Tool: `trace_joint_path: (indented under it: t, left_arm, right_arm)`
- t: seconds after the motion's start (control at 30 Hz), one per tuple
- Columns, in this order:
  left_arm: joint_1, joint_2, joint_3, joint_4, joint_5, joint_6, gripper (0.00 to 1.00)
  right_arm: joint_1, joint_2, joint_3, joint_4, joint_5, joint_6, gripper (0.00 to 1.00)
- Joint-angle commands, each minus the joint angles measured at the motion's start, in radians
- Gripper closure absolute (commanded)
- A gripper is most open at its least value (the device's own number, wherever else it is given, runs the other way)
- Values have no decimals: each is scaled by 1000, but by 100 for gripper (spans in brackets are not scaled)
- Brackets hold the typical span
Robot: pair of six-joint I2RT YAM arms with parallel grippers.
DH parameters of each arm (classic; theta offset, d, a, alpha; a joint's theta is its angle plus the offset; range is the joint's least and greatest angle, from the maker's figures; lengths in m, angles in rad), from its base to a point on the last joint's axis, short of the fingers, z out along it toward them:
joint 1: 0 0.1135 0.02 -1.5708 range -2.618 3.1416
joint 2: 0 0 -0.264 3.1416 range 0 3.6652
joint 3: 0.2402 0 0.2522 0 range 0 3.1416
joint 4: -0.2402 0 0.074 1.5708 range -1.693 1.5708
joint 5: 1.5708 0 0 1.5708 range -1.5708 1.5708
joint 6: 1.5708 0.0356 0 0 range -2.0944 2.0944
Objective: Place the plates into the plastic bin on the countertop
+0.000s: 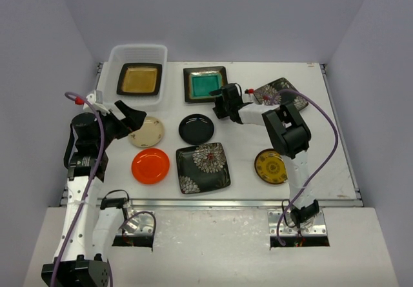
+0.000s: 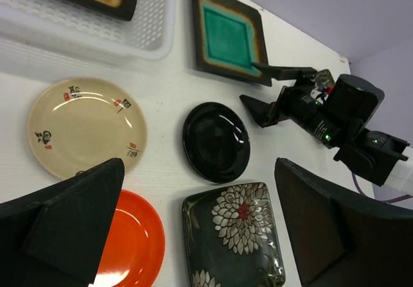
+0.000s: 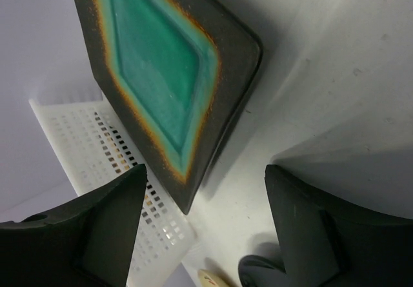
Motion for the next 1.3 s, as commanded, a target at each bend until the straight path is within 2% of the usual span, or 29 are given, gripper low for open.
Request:
trace_joint_path:
  t: [0.0,0.13,0.2,0.37,0.43,0.53,0.73,0.87,1.03,1.13,1.27]
  left_arm:
    - [-11,-48,-7,18,-24,36,0]
    - [-30,-47,-2,14,-36,36,0]
    - [-30,-43,-3,15,-27,34,0]
    - [-33,-50,-7,15,-24,32,0]
    - [-33,-45,-8,16,-17,30,0]
    - [-33,-43,-12,16,-22,33,0]
    - [-35,-29,-27,30,21,16,0]
    - [-35,43,-34,82,193,-24,0]
    - [-39,119,-51,212,380,-127,0]
    - [-89,136,-47,292,375,-163,0]
    - [-281,220,6,391,257,-227,0]
  right_arm:
    - [-2,89,39,-96,115,71,31]
    - [-5,146,54,-50,111,78,50]
    - [-10,165,58,-24,96,81,54]
    - [-22,193,63,1,73,95,71]
    - [-24,198,63,19,61,98,85]
    - [-30,180,44,51,56,98,100]
    - [-88,38,-47,244,-70,2,100]
    - [-153,-57,-134,394,-170,-64,100]
    - [-233,-106,-192,560,-370,-32,100]
    - [-267,-150,-204,577,-430,-56,100]
    - [-280,-258,-255,588,-534,-92,100]
